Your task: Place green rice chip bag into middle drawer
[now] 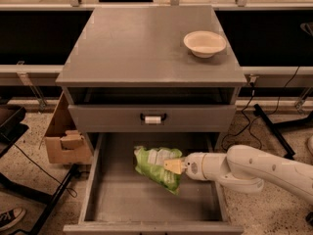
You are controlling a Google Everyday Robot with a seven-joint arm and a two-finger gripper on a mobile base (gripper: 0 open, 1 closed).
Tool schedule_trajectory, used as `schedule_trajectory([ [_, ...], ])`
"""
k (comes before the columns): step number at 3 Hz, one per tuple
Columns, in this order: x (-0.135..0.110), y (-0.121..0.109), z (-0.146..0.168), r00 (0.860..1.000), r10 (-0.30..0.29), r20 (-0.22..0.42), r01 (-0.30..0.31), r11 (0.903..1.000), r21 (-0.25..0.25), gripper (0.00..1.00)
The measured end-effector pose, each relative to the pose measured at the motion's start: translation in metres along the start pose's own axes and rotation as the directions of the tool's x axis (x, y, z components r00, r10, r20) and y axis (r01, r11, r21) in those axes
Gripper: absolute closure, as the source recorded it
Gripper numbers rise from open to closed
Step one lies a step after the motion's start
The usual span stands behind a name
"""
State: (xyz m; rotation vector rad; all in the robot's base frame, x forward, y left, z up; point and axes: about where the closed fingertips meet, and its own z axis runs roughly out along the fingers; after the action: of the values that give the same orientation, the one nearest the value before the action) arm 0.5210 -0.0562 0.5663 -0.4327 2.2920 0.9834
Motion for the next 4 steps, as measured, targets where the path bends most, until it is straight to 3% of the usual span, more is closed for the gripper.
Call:
schedule_trajectory([
  [1, 0.000, 0.000, 0.000, 1.000, 0.000, 0.000, 0.000, 1.0000, 0.000, 0.00],
  [2, -0.001, 0.002, 0.001, 1.000, 0.000, 0.001, 0.000, 1.0000, -0.009, 0.00],
  [3, -0.016, 0.019, -0.024, 1.000, -0.021, 0.009, 0.021, 0.9998, 0.001, 0.00],
  [4, -0.039, 0.043, -0.073, 0.998, -0.066, -0.017, 0.067, 0.9975, 0.022, 0.00],
])
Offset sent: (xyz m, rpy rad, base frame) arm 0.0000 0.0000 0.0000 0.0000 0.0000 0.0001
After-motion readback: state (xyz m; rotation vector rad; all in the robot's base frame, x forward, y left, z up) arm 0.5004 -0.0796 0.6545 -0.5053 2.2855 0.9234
